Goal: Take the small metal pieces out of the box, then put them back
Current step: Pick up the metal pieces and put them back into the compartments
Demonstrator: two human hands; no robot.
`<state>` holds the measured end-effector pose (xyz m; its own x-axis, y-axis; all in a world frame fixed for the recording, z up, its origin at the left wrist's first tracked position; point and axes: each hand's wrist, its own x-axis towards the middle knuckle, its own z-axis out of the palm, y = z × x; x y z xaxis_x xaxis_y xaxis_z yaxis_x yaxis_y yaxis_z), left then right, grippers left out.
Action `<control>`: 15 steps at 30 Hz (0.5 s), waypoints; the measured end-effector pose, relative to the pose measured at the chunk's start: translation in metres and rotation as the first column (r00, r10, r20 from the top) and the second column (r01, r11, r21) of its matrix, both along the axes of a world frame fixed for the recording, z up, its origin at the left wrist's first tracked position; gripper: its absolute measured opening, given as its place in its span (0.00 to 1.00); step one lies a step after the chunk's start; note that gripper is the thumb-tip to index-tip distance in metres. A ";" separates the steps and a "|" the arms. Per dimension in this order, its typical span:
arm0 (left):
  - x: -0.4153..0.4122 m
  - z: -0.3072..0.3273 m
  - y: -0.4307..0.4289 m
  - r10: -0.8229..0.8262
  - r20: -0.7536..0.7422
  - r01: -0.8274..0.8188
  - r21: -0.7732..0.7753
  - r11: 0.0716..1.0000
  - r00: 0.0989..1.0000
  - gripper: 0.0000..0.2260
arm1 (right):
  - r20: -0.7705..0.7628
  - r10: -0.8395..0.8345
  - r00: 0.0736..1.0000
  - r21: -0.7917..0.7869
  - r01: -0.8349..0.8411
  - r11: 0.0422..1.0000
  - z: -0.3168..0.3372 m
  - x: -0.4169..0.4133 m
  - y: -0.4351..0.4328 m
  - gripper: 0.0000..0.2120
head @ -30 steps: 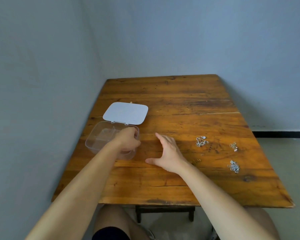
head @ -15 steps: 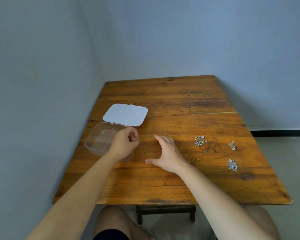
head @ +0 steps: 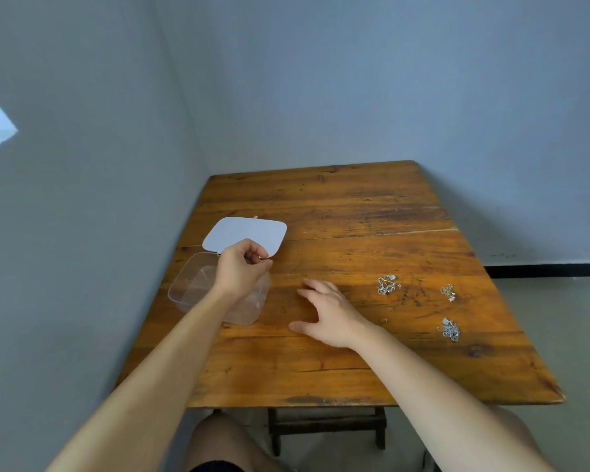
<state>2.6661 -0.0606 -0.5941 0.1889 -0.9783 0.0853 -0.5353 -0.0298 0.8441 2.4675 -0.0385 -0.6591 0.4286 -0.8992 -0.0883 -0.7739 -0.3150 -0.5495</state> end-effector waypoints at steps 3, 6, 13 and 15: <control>-0.014 0.013 -0.010 -0.014 -0.041 0.013 -0.034 0.999 0.999 0.08 | -0.064 0.027 0.998 -0.116 -0.034 0.993 0.008 -0.025 0.007 0.30; -0.040 0.027 -0.016 -0.062 -0.081 0.055 -0.082 0.995 0.995 0.09 | -0.088 -0.063 0.994 -0.275 0.036 0.961 0.011 -0.060 0.016 0.27; -0.088 0.006 -0.027 -0.199 -0.047 0.197 -0.040 0.980 0.979 0.08 | -0.054 -0.226 0.973 -0.233 0.208 0.950 -0.006 -0.119 0.040 0.38; -0.098 -0.005 -0.029 -0.199 -0.012 0.199 -0.023 0.980 0.980 0.08 | -0.090 -0.213 0.973 -0.245 0.185 0.952 -0.009 -0.120 0.043 0.39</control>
